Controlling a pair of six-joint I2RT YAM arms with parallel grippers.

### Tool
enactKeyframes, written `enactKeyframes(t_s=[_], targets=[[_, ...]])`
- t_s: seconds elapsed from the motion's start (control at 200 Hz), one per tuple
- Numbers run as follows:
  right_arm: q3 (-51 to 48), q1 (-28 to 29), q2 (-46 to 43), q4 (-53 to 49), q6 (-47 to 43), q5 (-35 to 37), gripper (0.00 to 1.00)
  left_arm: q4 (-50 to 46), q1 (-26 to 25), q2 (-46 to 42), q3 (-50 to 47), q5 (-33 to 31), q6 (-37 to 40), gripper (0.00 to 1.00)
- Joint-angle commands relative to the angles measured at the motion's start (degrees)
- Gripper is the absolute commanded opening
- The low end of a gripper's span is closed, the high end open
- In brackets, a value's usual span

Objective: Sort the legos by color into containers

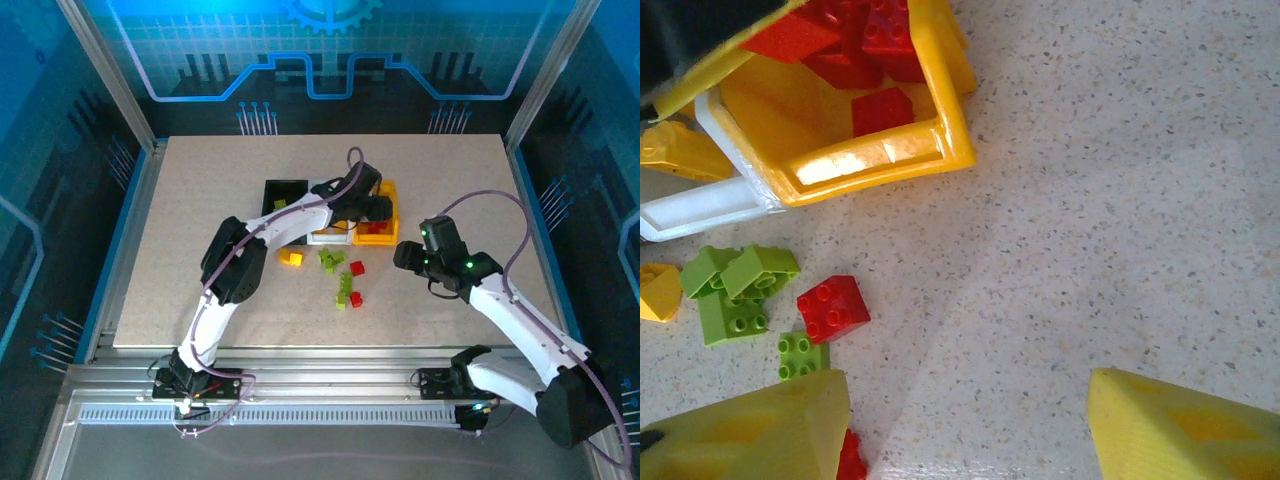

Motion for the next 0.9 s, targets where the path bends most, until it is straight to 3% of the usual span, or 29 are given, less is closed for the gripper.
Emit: enactKeyframes(t_s=[0.0, 0.17, 0.375, 0.63, 0.72, 0.896], targets=[[-1.06, -1.15, -1.04, -1.17, 0.05, -1.11, 0.66, -2.1, -0.14, 0.71, 4.49, 1.27, -0.93, 0.73], [-1.34, -1.1, -0.53, -0.5, 0.02, -2.04, 0.67, -0.02, -0.04, -4.1, 3.11, 2.02, -1.95, 0.99], [-1.43, -1.01, 1.18, 0.23, -0.6, -3.83, 0.68, 6.49, -0.12, -18.73, -14.19, 4.8, -4.3, 0.99], [-1.54, 0.11, 4.57, 0.95, -1.44, -4.62, 0.67, 5.88, -0.17, -38.19, -40.25, 5.23, -4.16, 0.98], [-1.43, 0.71, 5.8, 1.32, -1.27, -4.4, 0.67, 2.38, -1.02, -40.85, -45.39, 5.28, -3.39, 0.92], [-0.68, 1.43, 7.29, 1.59, -0.9, -4.04, 0.66, -1.34, -6.69, -39.89, -50.11, 3.1, -0.45, 0.92]])
